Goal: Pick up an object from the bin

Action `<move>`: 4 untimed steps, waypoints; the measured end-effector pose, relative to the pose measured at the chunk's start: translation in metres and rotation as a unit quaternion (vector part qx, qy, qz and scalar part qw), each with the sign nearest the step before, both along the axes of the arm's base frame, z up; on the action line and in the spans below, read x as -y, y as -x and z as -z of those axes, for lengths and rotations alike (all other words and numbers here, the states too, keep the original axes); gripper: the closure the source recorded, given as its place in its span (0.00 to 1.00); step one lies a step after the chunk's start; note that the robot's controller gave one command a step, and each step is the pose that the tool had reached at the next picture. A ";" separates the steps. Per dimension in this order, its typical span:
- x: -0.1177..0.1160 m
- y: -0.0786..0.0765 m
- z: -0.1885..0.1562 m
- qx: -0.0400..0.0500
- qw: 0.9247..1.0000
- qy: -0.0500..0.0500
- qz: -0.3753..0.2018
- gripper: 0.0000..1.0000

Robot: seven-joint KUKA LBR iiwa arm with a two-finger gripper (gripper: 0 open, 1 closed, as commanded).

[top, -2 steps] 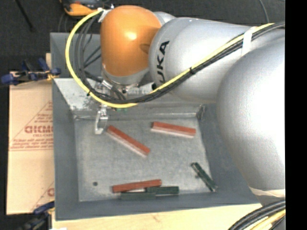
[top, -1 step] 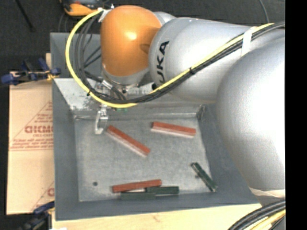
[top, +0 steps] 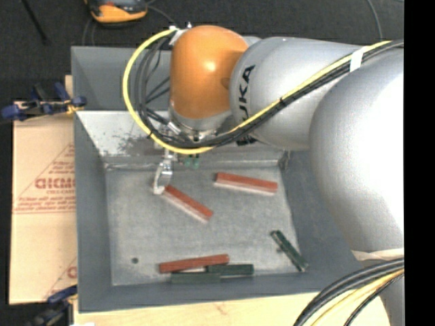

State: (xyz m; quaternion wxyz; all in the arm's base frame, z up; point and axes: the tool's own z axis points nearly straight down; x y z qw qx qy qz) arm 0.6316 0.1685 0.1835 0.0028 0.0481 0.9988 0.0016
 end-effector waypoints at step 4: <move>0.057 0.014 0.102 -0.002 0.995 -0.004 0.104 1.00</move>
Offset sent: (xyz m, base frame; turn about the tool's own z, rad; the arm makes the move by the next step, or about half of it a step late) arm -0.0223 -0.0547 -0.0564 0.3035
